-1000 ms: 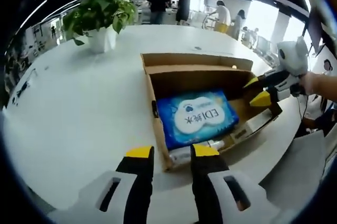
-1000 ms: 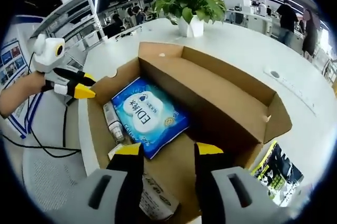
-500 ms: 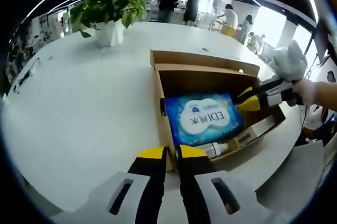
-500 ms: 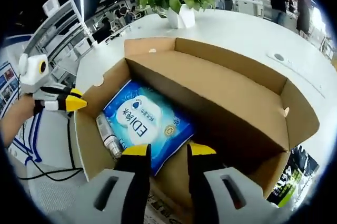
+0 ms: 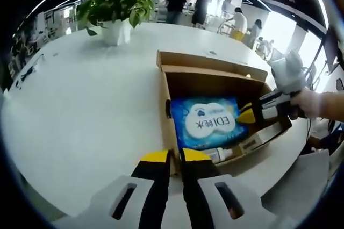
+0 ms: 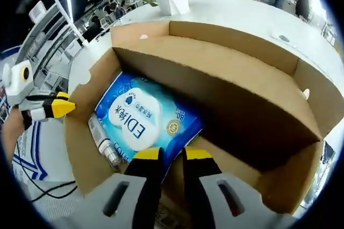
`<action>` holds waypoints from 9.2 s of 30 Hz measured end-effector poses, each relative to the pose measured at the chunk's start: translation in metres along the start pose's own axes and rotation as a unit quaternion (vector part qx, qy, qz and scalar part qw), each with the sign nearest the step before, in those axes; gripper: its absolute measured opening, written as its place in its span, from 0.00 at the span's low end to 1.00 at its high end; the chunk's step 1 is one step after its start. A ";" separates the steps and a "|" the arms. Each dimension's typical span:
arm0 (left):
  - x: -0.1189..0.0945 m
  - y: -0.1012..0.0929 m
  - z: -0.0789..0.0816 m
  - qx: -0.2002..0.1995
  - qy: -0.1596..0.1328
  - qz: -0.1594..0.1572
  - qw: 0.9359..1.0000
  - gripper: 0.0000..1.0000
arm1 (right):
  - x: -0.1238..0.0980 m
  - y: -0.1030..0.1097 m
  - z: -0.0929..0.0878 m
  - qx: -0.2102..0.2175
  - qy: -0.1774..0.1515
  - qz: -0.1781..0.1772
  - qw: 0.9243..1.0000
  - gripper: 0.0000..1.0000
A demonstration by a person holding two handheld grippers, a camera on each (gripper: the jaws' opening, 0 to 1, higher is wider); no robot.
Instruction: Operate the shoe box by opening the lid, removing the specified soft item, and placing it in the target area until the item is outside and the box remains undamaged.
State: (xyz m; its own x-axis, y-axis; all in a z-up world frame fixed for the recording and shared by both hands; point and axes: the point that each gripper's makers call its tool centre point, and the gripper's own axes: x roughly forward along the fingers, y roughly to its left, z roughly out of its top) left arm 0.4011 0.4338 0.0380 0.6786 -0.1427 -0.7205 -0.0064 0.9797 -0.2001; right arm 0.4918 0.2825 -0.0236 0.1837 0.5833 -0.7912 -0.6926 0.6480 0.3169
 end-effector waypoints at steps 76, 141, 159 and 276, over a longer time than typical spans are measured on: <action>0.075 -0.038 0.017 0.106 0.102 -0.007 0.989 0.18 | -0.029 -0.020 -0.012 -0.035 -0.004 -0.035 0.999 0.00; 0.069 -0.054 0.005 0.025 0.092 -0.012 0.995 0.00 | -0.034 -0.015 -0.009 -0.001 -0.016 -0.026 1.000 0.00; 0.037 -0.061 0.026 0.024 0.056 -0.033 0.998 0.00 | -0.074 0.003 0.008 -0.005 -0.059 -0.008 0.998 0.00; 0.122 -0.330 0.088 0.146 0.045 -0.195 0.969 0.00 | -0.248 -0.216 -0.055 0.136 -0.120 -0.133 0.975 0.00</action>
State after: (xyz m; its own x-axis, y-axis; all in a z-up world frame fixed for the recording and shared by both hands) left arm 0.5507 0.1057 0.0744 0.5200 -0.5086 -0.6863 0.4548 0.8449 -0.2815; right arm 0.5576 -0.0292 0.0758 0.5110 0.4540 -0.7299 -0.3947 0.8783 0.2699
